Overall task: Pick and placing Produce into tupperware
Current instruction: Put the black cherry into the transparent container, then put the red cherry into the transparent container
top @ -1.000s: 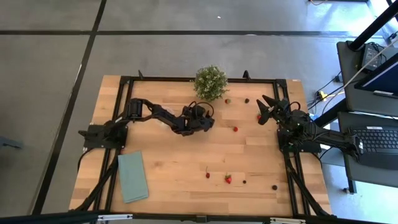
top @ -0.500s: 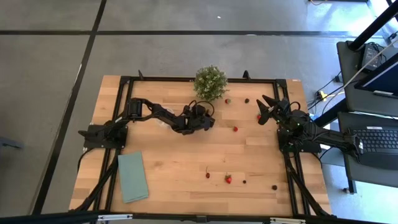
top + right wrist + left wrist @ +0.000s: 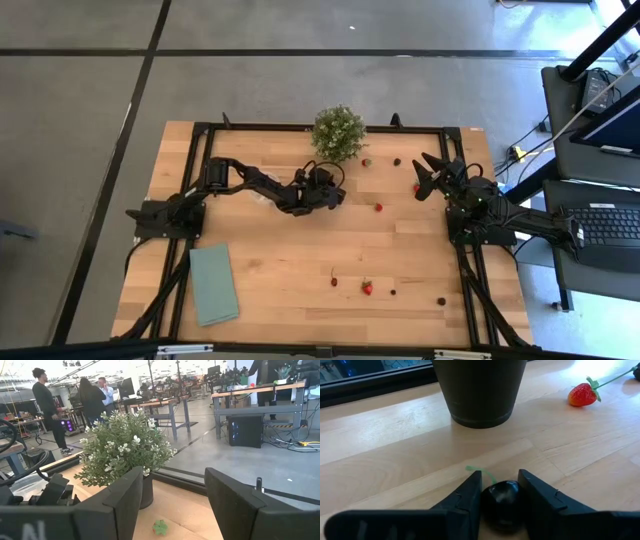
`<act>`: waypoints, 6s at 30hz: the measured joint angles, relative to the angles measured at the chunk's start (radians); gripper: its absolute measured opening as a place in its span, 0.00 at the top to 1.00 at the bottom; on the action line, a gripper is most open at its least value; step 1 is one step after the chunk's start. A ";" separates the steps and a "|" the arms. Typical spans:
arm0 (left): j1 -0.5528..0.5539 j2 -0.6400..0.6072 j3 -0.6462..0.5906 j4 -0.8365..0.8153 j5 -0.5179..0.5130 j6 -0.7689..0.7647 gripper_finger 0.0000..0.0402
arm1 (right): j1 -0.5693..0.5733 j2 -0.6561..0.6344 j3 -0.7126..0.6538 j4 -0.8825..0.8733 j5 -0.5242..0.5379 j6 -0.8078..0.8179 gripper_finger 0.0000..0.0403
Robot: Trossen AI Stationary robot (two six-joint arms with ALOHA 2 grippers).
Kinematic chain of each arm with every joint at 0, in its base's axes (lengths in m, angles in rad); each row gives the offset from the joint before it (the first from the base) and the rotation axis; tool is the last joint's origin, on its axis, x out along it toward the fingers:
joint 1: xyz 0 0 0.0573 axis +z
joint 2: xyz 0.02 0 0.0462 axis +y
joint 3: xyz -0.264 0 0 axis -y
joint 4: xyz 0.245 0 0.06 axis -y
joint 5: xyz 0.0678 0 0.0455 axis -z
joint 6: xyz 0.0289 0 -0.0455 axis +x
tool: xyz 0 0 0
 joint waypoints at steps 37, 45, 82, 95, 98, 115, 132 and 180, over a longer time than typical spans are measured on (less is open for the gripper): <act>0.054 -0.986 -0.002 -1.235 0.791 -0.291 0.75 | 0.000 0.000 0.000 0.000 0.000 0.005 0.46; 0.087 -0.993 -0.002 -1.479 0.717 -0.237 0.74 | 0.000 0.000 0.000 0.002 0.000 0.010 0.46; 0.259 -0.698 -0.002 -1.390 0.818 0.157 0.63 | 0.000 0.000 0.000 0.007 0.001 0.109 0.46; 0.251 -0.756 0.050 -1.388 0.805 0.238 0.61 | 0.000 0.000 0.000 0.006 0.001 0.108 0.46; 0.216 -0.806 0.100 -1.333 0.804 0.321 0.62 | 0.000 0.000 0.000 0.006 0.001 0.107 0.46; -0.187 -0.838 0.149 -0.949 0.690 0.549 0.53 | 0.000 0.000 0.000 0.001 0.001 0.105 0.46; -0.396 -0.467 0.148 -0.474 0.625 0.411 0.50 | 0.000 0.000 0.000 0.001 0.001 0.074 0.46; -0.629 -0.069 0.148 -0.275 0.324 0.018 0.52 | 0.000 0.000 0.000 0.000 -0.008 0.052 0.46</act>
